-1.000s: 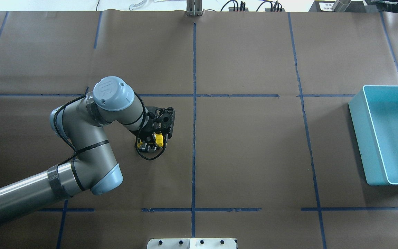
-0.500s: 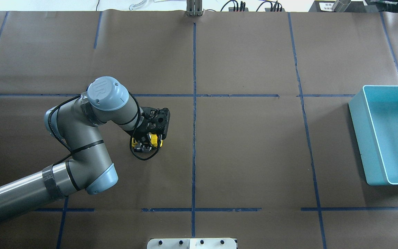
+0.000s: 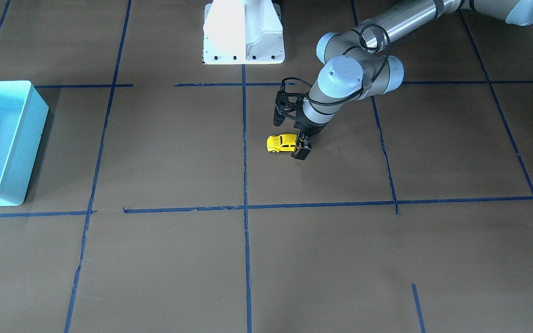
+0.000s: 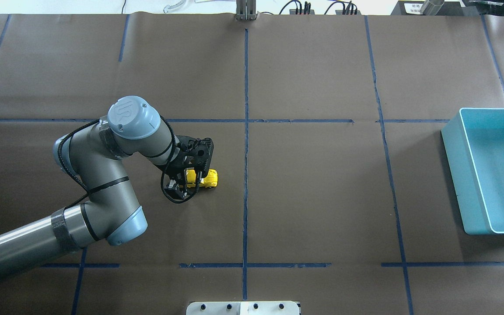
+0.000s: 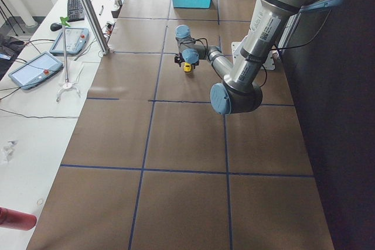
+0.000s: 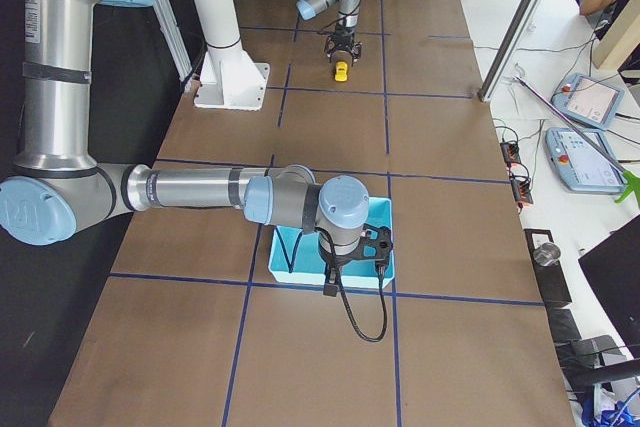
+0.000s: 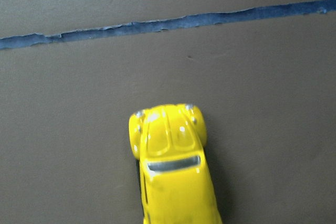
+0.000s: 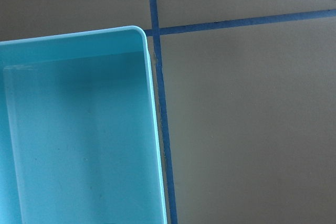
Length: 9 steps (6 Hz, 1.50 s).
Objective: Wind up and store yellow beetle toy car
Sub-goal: 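Drag the pressed car backward with the left gripper to wind it, then lift the left gripper off the car, letting it roll toward the bin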
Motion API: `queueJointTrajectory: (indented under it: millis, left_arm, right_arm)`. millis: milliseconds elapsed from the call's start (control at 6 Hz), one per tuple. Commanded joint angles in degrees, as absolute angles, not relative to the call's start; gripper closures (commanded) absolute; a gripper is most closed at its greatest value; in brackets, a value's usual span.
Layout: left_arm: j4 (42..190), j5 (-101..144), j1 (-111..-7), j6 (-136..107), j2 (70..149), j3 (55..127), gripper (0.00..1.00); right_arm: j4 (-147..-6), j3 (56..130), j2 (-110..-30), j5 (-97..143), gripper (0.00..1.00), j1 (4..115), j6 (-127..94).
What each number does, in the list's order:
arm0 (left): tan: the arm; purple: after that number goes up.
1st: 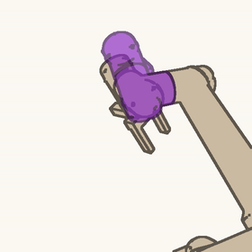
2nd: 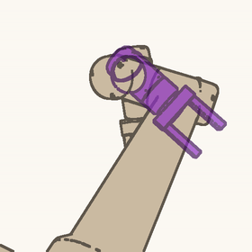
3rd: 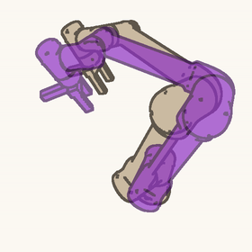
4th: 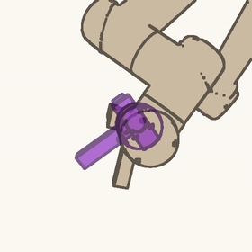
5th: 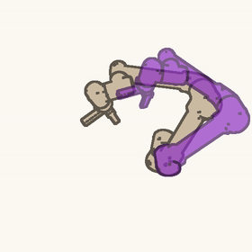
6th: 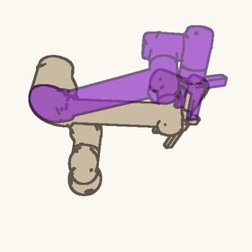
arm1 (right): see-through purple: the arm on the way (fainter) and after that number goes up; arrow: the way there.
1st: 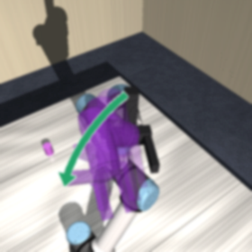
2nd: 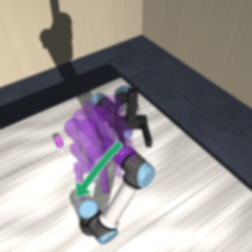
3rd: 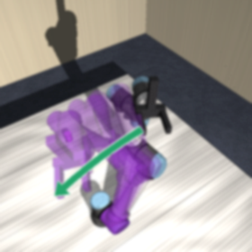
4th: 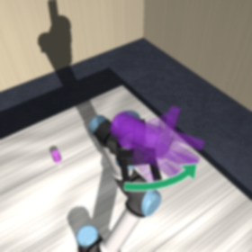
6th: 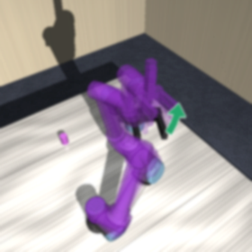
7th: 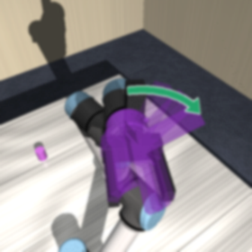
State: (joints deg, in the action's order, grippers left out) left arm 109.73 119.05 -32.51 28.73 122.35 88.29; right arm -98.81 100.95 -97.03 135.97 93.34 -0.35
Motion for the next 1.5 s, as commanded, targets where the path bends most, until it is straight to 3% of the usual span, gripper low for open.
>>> queueJointTrajectory:
  millis: [0,833,1333]
  left_arm:
    - [109.25,118.92,-32.52,29.0,122.34,88.33,0.0]
    - [99.17,118.39,-36.21,28.3,122.78,88.16,0.0]
    - [98.35,120.22,-47.0,28.39,121.65,85.54,0.0]
  right_arm:
    - [-98.88,100.99,-97.03,135.97,0.0,93.34,-0.35]
    - [-98.88,100.99,-97.03,135.97,0.0,93.34,-0.35]
    - [-98.79,100.99,-97.03,135.97,0.0,93.34,-0.35]
